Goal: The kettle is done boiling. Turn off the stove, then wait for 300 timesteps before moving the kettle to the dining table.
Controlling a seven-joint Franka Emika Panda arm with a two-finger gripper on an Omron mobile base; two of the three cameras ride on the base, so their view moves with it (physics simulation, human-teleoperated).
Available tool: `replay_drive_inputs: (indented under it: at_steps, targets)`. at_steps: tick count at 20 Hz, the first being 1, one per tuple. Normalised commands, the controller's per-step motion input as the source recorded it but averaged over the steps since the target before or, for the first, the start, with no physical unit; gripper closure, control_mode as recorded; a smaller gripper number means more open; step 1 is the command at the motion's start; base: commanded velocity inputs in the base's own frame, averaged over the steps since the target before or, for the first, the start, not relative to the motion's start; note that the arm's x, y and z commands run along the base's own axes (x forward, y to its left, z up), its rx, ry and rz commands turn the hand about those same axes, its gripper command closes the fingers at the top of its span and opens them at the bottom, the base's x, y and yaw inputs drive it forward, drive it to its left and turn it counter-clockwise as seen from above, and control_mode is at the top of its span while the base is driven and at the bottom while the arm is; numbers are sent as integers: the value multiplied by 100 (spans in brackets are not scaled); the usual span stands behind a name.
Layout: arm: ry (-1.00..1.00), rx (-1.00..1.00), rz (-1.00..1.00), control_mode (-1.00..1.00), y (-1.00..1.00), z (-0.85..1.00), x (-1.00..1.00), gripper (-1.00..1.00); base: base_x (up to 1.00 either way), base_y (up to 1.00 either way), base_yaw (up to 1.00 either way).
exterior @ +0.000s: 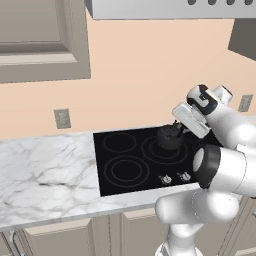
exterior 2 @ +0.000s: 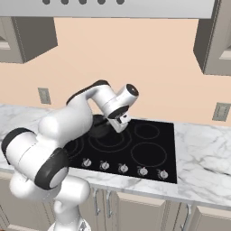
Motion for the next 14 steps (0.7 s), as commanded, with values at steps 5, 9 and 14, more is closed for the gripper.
replay_drive_inputs:
  at_steps: [5, 9, 14]
  targets:
    - [0, 0, -1, -100, 0, 29, -35, 100, 0, 0, 0]
    - [0, 0, 0, -100, 0, 12, -13, 100, 0, 0, 0]
    - [1, 0, 0, -100, 0, 0, 0, 100, 0, 0, 0]
